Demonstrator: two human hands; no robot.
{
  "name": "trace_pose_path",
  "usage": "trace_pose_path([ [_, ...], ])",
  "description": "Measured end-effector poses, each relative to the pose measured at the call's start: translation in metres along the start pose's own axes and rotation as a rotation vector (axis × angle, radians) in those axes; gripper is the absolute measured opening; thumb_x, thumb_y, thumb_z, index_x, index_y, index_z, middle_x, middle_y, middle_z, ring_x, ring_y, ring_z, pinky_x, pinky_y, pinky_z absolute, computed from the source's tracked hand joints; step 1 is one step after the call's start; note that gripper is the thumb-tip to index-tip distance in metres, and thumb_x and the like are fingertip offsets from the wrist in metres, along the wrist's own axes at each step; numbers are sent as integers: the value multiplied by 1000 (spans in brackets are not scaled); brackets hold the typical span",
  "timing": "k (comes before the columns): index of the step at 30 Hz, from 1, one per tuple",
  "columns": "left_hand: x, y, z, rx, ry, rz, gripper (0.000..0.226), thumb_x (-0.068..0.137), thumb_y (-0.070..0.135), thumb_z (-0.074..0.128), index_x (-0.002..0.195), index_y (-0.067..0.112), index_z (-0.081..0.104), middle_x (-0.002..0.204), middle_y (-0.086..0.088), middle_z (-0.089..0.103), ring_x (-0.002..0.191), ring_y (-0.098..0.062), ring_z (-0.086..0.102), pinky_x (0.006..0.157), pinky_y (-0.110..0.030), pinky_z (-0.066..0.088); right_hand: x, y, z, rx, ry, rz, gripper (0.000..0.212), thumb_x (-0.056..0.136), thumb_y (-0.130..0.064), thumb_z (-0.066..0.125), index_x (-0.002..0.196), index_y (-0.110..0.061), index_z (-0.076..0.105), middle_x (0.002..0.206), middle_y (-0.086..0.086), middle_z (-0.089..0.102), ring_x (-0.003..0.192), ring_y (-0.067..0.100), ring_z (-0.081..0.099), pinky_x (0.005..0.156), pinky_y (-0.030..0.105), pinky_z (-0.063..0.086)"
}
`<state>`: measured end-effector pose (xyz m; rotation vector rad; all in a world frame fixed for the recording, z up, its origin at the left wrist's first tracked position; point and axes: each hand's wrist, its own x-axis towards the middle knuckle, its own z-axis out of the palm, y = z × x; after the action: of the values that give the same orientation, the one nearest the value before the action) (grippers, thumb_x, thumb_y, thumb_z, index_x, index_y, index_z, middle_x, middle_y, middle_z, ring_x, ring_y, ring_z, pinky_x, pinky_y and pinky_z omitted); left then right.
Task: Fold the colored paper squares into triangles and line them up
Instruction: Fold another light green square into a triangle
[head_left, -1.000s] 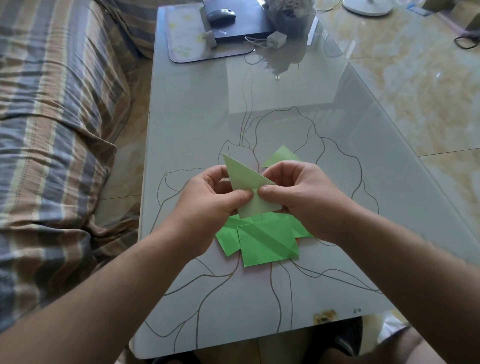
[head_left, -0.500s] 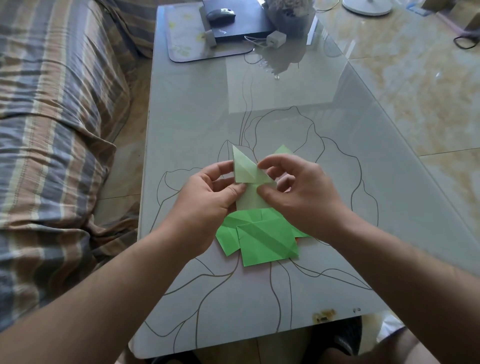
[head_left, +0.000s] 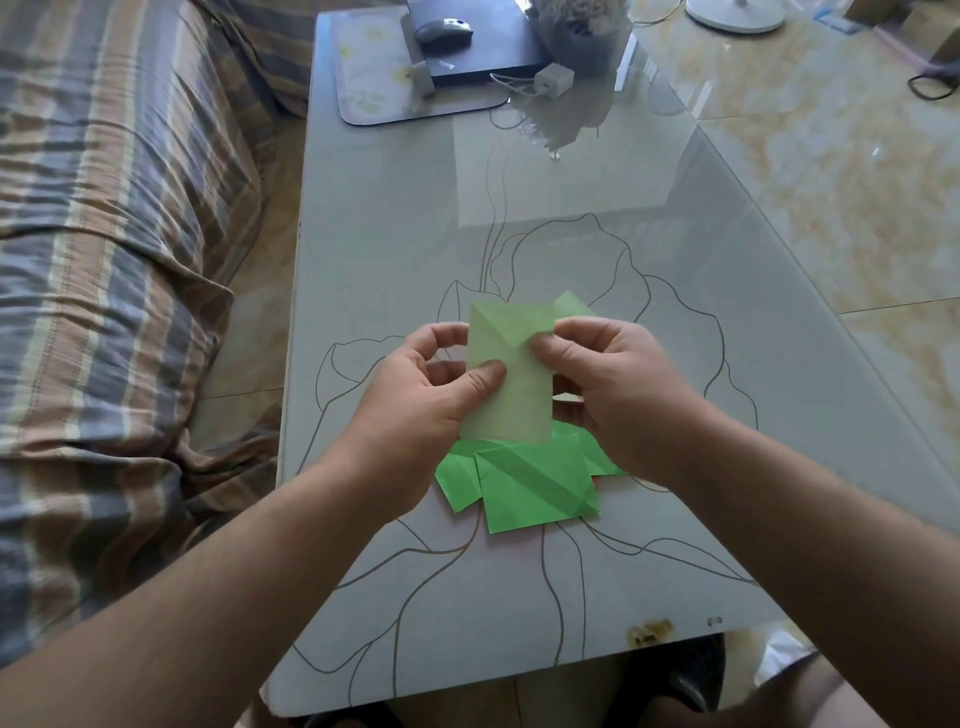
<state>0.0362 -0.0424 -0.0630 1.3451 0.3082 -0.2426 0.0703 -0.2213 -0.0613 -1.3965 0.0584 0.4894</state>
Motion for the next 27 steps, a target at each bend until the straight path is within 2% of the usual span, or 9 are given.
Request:
trace_pose_path([
  [3, -2, 1, -1, 39, -19, 37, 57, 93, 7, 71, 136, 33, 45, 110, -21, 74, 97, -38, 76, 83, -52, 62, 1, 0, -2, 143, -29, 99, 11, 98, -13, 64, 101, -8, 73, 99, 13, 75, 90, 31, 66, 86, 46, 60],
  [5, -5, 1, -1, 125, -50, 101, 60, 95, 3, 68, 134, 40, 41, 112, -19, 73, 94, -37, 76, 79, -52, 64, 2, 3, -2, 133, 16, 102, 12, 97, -12, 66, 109, -9, 68, 104, 17, 73, 89, 33, 61, 77, 43, 61],
  [9, -7, 2, 1, 172, -57, 181, 37, 97, -2, 64, 118, 25, 52, 111, -13, 72, 92, -43, 73, 74, -57, 64, 1, 3, -2, 3, 80, -21, 14, 99, -10, 67, 104, -13, 55, 97, 18, 71, 76, 29, 65, 63, 37, 59],
  [13, -6, 0, 0, 196, -51, 165, 28, 97, -1, 65, 117, 18, 68, 108, -13, 75, 95, -45, 70, 82, -53, 63, 0, 3, -7, -213, 90, -211, 17, 102, -8, 62, 99, -17, 48, 88, 17, 69, 74, 35, 67, 72, 60, 59],
  [16, -6, 0, -1, 202, -35, 146, 34, 97, 0, 66, 123, 21, 70, 105, -16, 77, 97, -43, 72, 87, -52, 62, 1, 4, -12, -424, 67, -340, 20, 98, -12, 61, 93, -30, 55, 88, 10, 69, 76, 37, 72, 73, 63, 60],
  [19, -5, 2, -4, 192, -25, 139, 34, 98, 0, 64, 125, 20, 70, 102, -10, 79, 87, -28, 76, 81, -40, 65, 2, 2, -17, -493, -14, -301, 24, 99, -15, 58, 93, -33, 72, 79, 0, 69, 77, 29, 70, 76, 66, 56],
  [21, -3, 4, -6, 176, -12, 127, 34, 99, 1, 63, 126, 20, 69, 100, -6, 80, 84, -22, 76, 78, -35, 64, 1, 1, -18, -503, -75, -264, 36, 102, -6, 57, 99, -35, 79, 73, -5, 67, 78, 36, 66, 77, 69, 53],
  [24, 0, 6, -9, 112, 7, 90, 32, 98, 0, 63, 124, 19, 70, 104, -7, 79, 88, -23, 76, 80, -33, 63, 0, 3, -19, -547, -124, -246, 44, 97, 0, 64, 100, -40, 81, 74, -7, 66, 73, 27, 59, 73, 60, 53],
  [27, 1, 6, -10, 53, -16, 36, 32, 98, 1, 63, 124, 18, 69, 108, -10, 79, 95, -29, 76, 86, -40, 63, -2, 5, -17, -542, -116, -268, 33, 92, -7, 75, 94, -39, 82, 75, 4, 65, 65, 30, 50, 63, 47, 49],
])
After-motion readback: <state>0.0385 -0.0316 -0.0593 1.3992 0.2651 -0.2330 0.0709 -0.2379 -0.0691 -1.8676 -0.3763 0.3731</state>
